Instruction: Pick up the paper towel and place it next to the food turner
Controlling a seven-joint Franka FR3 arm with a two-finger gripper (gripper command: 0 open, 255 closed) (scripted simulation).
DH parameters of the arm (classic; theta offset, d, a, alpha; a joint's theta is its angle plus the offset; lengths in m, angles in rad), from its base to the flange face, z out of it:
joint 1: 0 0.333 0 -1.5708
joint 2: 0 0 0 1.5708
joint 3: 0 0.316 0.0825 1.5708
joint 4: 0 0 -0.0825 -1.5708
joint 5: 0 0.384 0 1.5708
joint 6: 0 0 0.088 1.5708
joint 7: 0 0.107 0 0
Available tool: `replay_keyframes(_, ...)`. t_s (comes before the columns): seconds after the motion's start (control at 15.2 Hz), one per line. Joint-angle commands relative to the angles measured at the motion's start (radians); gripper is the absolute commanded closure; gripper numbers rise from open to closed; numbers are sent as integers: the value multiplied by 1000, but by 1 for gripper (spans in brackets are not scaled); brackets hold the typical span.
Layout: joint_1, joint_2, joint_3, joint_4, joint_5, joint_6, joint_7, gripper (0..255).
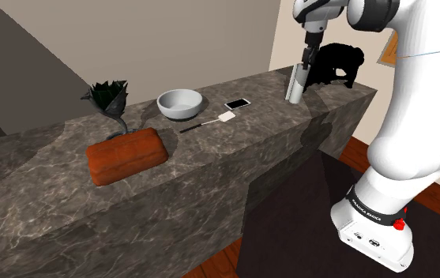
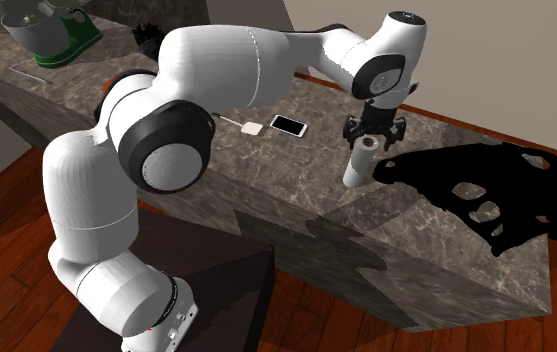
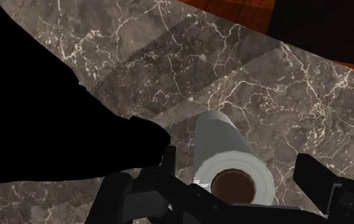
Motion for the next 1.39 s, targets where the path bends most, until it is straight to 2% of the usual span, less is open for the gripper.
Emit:
replay_keyframes(0.0, -1, 8, 2, -16, 4, 24, -1, 0)
replay_keyframes(0.59, -2, 12, 3, -31, 6, 43, -3, 0)
replay_keyframes(0.66, -2, 12, 3, -31, 6, 43, -3, 255)
replay_keyframes(1.32, -2, 9, 2, -22, 4, 31, -3, 255)
